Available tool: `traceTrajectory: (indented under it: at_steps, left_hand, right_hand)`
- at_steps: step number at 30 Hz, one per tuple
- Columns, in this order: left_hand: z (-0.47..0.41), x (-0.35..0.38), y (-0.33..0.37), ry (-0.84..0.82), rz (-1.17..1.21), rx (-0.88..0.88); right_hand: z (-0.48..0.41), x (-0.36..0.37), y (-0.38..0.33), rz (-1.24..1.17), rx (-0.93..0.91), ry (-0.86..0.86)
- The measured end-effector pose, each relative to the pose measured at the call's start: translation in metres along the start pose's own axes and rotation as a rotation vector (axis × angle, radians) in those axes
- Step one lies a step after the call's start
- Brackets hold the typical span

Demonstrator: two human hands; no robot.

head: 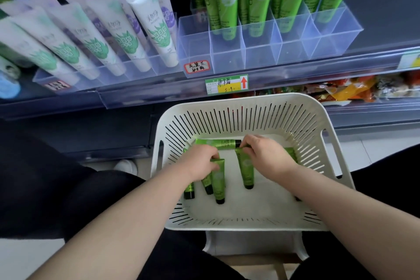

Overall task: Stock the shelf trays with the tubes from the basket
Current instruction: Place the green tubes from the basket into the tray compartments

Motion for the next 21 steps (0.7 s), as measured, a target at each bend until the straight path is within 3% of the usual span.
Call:
traceTrajectory:
  at_steps: [11, 17, 21]
  left_hand:
    - [0.056, -0.123, 0.078, 0.539, -0.028, 0.167]
    - [0.098, -0.213, 0.116, 0.784, 0.040, 0.240]
    - [0.102, -0.263, 0.126, 0.938, -0.026, 0.219]
  right_hand:
    - [0.008, -0.135, -0.044, 0.269, -0.194, 0.430]
    - [0.009, -0.215, -0.092, 0.210, -0.264, 0.694]
    - [0.000, -0.253, -0.116, 0.193, -0.252, 0.775]
Point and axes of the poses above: each hand's wrist, its own z-axis away from the middle knuckle, its own x-axis out of the palm, y = z × x, the point moved 4 cm from there along -z, towards the middle knuckle, and after that the axes turned 7 degrees about z, right-handed, at the moved point
